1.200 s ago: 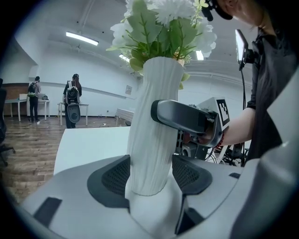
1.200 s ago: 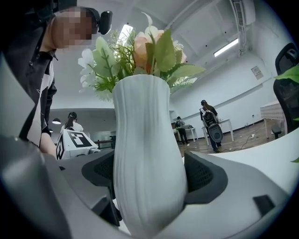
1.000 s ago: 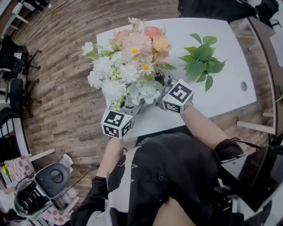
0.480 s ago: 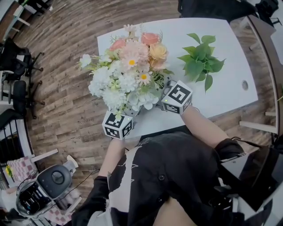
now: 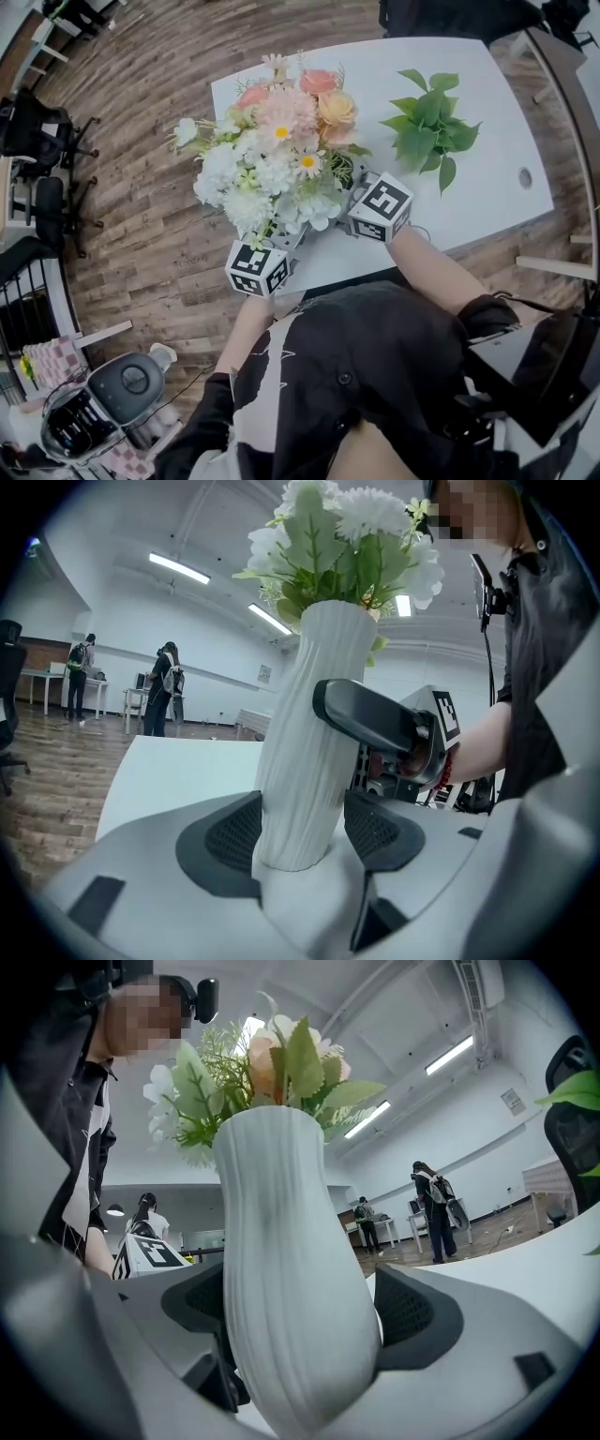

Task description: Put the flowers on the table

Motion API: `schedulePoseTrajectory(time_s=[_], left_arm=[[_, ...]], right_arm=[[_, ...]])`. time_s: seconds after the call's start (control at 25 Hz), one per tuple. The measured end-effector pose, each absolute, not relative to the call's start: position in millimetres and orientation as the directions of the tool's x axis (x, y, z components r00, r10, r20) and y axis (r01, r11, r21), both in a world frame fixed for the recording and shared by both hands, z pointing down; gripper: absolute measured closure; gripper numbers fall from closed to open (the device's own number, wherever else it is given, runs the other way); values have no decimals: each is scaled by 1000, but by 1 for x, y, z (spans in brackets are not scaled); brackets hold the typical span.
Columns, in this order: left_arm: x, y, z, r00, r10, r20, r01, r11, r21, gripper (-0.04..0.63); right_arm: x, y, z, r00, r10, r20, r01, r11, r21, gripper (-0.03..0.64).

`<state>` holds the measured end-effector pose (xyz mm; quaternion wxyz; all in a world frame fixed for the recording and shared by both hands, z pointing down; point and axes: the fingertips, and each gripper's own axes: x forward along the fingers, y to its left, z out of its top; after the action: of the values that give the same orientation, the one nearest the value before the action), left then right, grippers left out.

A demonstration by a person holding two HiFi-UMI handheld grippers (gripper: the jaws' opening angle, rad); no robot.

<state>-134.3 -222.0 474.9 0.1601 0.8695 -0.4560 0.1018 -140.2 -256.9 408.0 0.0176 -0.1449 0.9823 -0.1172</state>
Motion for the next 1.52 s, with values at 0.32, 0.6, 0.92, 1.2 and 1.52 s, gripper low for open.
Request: schedulePoseTrajectory(time_s=[0.32, 0.6, 0.92, 1.2, 1.52], left_arm=[[-138, -221, 473, 580, -766, 279, -815, -548, 188, 316], [-146, -208, 470, 580, -768, 273, -815, -543, 203, 317], [-156, -179, 442, 488, -838, 246, -871, -447, 205, 472], [-139, -154, 413, 425, -881, 209, -898, -382, 216, 581], [-134, -117, 401, 363, -914, 181, -907, -303, 291, 583]], right_arm=[[-141, -257, 410, -958, -286, -6, -275, 925, -261, 164], [-141, -257, 412, -962, -273, -12, -258, 925, -278, 152], [-141, -255, 417, -971, -237, -3, -227, 932, -283, 150], [-141, -255, 424, -975, -221, 16, -216, 937, -276, 150], [-141, -253, 425, -975, -219, 33, -219, 937, -272, 150]])
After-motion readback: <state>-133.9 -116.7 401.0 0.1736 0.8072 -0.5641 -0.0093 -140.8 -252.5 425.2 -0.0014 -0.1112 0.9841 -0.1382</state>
